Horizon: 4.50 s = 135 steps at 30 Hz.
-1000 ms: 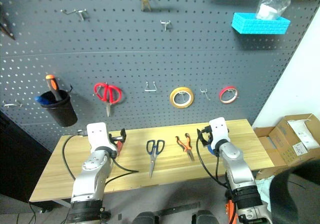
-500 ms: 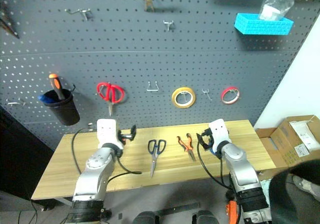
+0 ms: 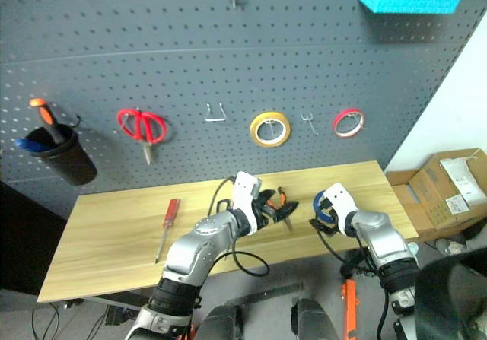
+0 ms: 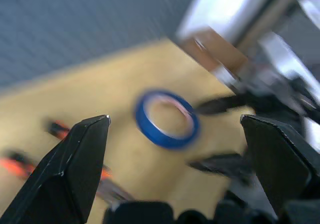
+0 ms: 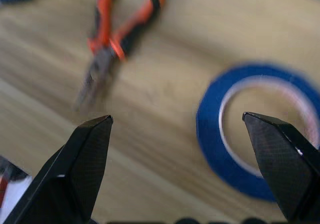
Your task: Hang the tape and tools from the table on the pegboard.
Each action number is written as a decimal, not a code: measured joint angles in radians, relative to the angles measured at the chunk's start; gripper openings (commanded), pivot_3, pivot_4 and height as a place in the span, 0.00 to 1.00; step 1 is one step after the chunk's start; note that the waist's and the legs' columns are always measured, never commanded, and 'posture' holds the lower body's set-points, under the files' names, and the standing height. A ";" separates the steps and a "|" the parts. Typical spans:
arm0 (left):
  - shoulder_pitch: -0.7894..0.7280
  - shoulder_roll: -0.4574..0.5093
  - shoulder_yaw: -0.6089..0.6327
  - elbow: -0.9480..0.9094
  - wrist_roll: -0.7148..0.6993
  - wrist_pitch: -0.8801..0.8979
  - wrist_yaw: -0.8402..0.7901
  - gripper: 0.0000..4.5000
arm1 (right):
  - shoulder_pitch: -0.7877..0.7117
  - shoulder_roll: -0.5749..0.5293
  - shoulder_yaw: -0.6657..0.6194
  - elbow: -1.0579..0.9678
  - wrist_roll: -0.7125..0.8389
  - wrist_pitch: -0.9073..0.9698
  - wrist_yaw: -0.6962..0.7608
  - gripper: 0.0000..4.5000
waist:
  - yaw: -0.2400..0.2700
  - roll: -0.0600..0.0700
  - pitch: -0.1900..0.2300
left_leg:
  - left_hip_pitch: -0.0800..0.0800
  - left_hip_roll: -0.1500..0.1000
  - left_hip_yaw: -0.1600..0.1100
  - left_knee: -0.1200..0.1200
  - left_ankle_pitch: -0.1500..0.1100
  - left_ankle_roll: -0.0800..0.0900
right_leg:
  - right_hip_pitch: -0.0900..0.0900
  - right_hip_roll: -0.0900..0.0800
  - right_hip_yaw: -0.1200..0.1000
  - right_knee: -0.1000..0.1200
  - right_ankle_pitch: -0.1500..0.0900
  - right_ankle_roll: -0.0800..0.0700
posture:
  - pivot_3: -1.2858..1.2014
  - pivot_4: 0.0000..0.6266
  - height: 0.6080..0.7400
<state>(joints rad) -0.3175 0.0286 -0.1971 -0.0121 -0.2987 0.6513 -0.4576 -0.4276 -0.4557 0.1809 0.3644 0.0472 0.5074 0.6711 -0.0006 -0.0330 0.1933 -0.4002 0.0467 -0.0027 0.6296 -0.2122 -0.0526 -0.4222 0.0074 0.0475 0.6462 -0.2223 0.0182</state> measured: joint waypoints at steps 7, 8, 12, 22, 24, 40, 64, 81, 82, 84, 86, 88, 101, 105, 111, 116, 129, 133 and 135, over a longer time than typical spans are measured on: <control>-0.010 -0.031 -0.026 0.073 0.000 0.109 0.011 1.00 | -0.109 0.005 0.005 0.192 -0.042 -0.109 0.027 1.00 | -0.002 0.000 0.059 | -0.001 0.000 -0.001 0.000 -0.004 0.006 | 0.000 0.000 0.000 0.000 -0.004 0.005 | 0.55 0.50 1.00; -0.013 -0.031 -0.029 0.077 -0.001 0.125 0.011 1.00 | -0.116 0.009 0.006 0.210 -0.045 -0.118 0.029 1.00 | -0.002 0.000 0.063 | -0.002 0.000 -0.001 0.000 -0.004 0.007 | 0.000 -0.001 0.000 0.000 -0.005 0.006 | 0.55 0.51 1.00; -0.028 -0.031 -0.032 0.079 -0.002 0.171 0.007 1.00 | -0.146 0.025 0.009 0.283 -0.065 -0.152 0.039 1.00 | -0.002 0.000 0.082 | -0.002 -0.001 -0.001 0.000 -0.004 0.006 | 0.000 -0.002 0.000 0.000 -0.005 0.007 | 0.55 0.52 1.00; -0.021 -0.024 -0.033 0.072 0.007 0.166 0.012 1.00 | -0.226 0.041 -0.021 0.424 -0.063 -0.161 0.048 0.65 | -0.002 0.000 0.092 | -0.002 -0.001 -0.002 0.000 -0.004 0.006 | 0.000 -0.002 -0.001 -0.001 -0.005 0.007 | 0.55 0.50 1.00; -0.021 -0.023 -0.033 0.069 0.007 0.167 0.012 1.00 | -0.227 0.041 -0.027 0.431 -0.064 -0.162 0.048 0.48 | -0.002 0.000 0.092 | -0.002 -0.001 -0.002 0.000 -0.004 0.006 | 0.000 -0.002 -0.001 -0.001 -0.005 0.007 | 0.55 0.49 1.00; -0.042 -0.031 0.002 0.053 -0.010 0.122 0.008 1.00 | 0.052 0.004 -0.039 0.026 -0.149 -0.236 -0.098 0.12 | 0.000 0.003 0.089 | -0.009 -0.002 -0.003 0.000 -0.005 0.003 | -0.005 -0.004 -0.003 -0.001 -0.007 0.011 | 0.53 0.35 1.00; -0.169 0.059 0.376 -0.140 -0.507 0.289 -0.001 1.00 | -0.003 0.119 -0.032 -0.127 -0.362 -0.657 -0.590 0.12 | -0.031 -0.012 -0.044 | -0.012 -0.007 -0.011 0.015 0.004 0.001 | 0.002 -0.001 0.000 -0.003 0.006 0.008 | 0.54 0.05 1.00; -0.109 0.077 0.362 -0.164 -0.511 0.256 0.054 1.00 | -0.035 0.157 -0.089 0.008 -0.177 -0.779 -0.473 0.12 | -0.028 -0.006 -0.053 | -0.009 -0.004 -0.012 0.015 0.005 0.002 | 0.003 0.003 0.001 0.002 0.007 0.008 | 0.55 0.07 1.00; -0.109 0.081 0.362 -0.164 -0.512 0.256 0.054 1.00 | -0.035 0.159 -0.088 0.007 -0.176 -0.786 -0.471 0.12 | -0.028 -0.006 -0.053 | -0.009 -0.004 -0.012 0.015 0.005 0.002 | 0.003 0.003 0.001 0.002 0.007 0.008 | 0.55 0.07 1.00; -0.109 0.085 0.362 -0.164 -0.513 0.254 0.055 1.00 | -0.035 0.166 -0.085 0.006 -0.164 -0.787 -0.446 0.12 | -0.027 -0.006 -0.053 | -0.009 -0.004 -0.012 0.015 0.005 0.002 | 0.003 0.004 0.001 0.002 0.007 0.008 | 0.55 0.07 1.00; -0.109 0.086 0.362 -0.164 -0.515 0.253 0.055 1.00 | -0.036 0.173 -0.082 0.010 -0.145 -0.787 -0.415 0.12 | -0.026 -0.006 -0.053 | -0.009 -0.004 -0.012 0.015 0.005 0.002 | 0.003 0.004 0.001 0.002 0.007 0.008 | 0.55 0.07 1.00; -0.109 0.089 0.363 -0.164 -0.516 0.253 0.056 1.00 | -0.051 0.174 -0.082 0.031 -0.127 -0.786 -0.379 0.12 | -0.026 -0.006 -0.053 | -0.009 -0.004 -0.012 0.015 0.005 0.002 | 0.003 0.004 0.001 0.002 0.007 0.008 | 0.55 0.08 1.00; -0.109 0.091 0.359 -0.163 -0.525 0.253 0.076 1.00 | -0.249 0.161 -0.093 0.303 0.014 -0.714 -0.082 0.12 | -0.025 -0.005 -0.053 | -0.008 -0.004 -0.012 0.015 0.005 0.002 | 0.004 0.004 0.001 0.002 0.007 0.008 | 0.56 0.10 1.00; -0.109 0.090 0.359 -0.163 -0.525 0.253 0.078 1.00 | -0.331 0.143 -0.126 0.413 0.014 -0.706 -0.070 0.20 | -0.025 -0.005 -0.053 | -0.007 -0.004 -0.012 0.015 0.005 0.002 | 0.004 0.004 0.001 0.003 0.007 0.008 | 0.56 0.10 1.00; -0.111 0.090 0.359 -0.163 -0.525 0.253 0.085 1.00 | -0.341 0.143 -0.151 0.443 0.014 -0.707 -0.073 0.63 | -0.025 -0.005 -0.053 | -0.008 -0.004 -0.012 0.014 0.005 0.002 | 0.003 0.004 0.001 0.002 0.007 0.008 | 0.56 0.11 1.00; -0.112 0.088 0.358 -0.163 -0.525 0.253 0.089 1.00 | -0.276 0.155 -0.153 0.379 0.014 -0.695 -0.086 0.99 | -0.025 -0.005 -0.053 | -0.007 -0.004 -0.012 0.015 0.005 0.002 | 0.004 0.004 0.001 0.003 0.007 0.008 | 0.56 0.11 1.00; 0.124 0.225 0.240 -0.280 -0.475 0.261 0.051 1.00 | 0.087 0.181 -0.016 -0.170 0.000 -0.057 -0.125 0.99 | -0.031 -0.002 -0.047 | 0.000 -0.001 -0.008 0.011 0.004 0.002 | 0.003 0.007 0.008 0.007 0.001 -0.003 | 0.56 0.27 1.00; 0.254 0.274 0.142 -0.280 -0.334 0.205 0.061 1.00 | -0.003 0.252 0.043 -0.161 0.004 0.157 -0.129 0.99 | -0.026 0.001 -0.020 | 0.003 -0.002 -0.008 0.013 0.004 0.002 | 0.001 0.009 0.013 0.016 -0.001 -0.006 | 0.57 0.32 1.00; 0.268 0.269 0.143 -0.266 -0.296 0.172 0.085 1.00 | -0.059 0.272 0.049 -0.143 0.003 0.196 -0.140 0.99 | -0.023 0.001 -0.011 | 0.003 -0.002 -0.011 0.013 0.004 0.002 | 0.000 0.009 0.013 0.015 -0.001 -0.006 | 0.58 0.35 1.00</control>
<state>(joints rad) -0.0494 0.2973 -0.0546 -0.2777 -0.5951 0.8237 -0.3726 -0.4867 -0.1838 0.2297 0.2219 0.0505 0.7036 0.5314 -0.0233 -0.0318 0.1824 -0.3975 0.0445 -0.0138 0.6428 -0.2078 -0.0505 -0.4222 0.0167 0.0606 0.6615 -0.2235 0.0120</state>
